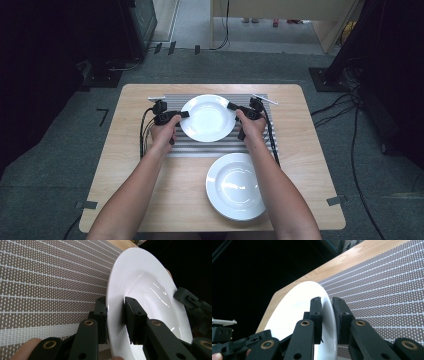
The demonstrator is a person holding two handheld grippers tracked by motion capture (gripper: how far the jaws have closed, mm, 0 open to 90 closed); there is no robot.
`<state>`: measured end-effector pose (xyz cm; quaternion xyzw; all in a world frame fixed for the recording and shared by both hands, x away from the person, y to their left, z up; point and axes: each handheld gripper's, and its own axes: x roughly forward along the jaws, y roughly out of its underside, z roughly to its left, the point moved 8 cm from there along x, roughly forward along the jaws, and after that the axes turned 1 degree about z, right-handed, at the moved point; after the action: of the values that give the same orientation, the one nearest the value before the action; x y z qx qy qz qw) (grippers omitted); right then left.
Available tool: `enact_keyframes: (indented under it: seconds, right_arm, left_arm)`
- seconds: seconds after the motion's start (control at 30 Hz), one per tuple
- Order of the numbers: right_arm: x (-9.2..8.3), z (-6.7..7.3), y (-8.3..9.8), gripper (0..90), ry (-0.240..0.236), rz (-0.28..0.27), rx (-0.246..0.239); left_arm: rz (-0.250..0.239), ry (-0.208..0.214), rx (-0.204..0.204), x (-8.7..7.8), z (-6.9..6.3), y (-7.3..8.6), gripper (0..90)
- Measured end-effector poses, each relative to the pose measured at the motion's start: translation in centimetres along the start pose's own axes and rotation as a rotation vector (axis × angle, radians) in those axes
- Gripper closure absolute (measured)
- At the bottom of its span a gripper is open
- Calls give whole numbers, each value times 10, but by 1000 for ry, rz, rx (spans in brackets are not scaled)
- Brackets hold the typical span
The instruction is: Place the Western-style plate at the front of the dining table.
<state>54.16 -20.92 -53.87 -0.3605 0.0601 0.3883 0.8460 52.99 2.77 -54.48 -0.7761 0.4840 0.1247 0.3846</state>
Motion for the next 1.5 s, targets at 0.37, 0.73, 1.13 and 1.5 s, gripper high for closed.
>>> enact_keyframes:
  seconds: [0.37,0.73,1.13,1.5]
  right_arm:
    - [8,-14,0,794,16,-1,-12]
    - [8,-22,4,771,49,2,-37]
    - [-18,-7,-13,494,97,-94,-213]
    - [-58,17,-11,334,126,-43,-377]
  left_arm:
    - [12,-15,-14,11,3,4,742]
    - [6,-26,12,14,2,6,736]
    - [-36,-178,165,-8,-6,0,342]
    - [-89,-248,265,-42,-14,-3,92]
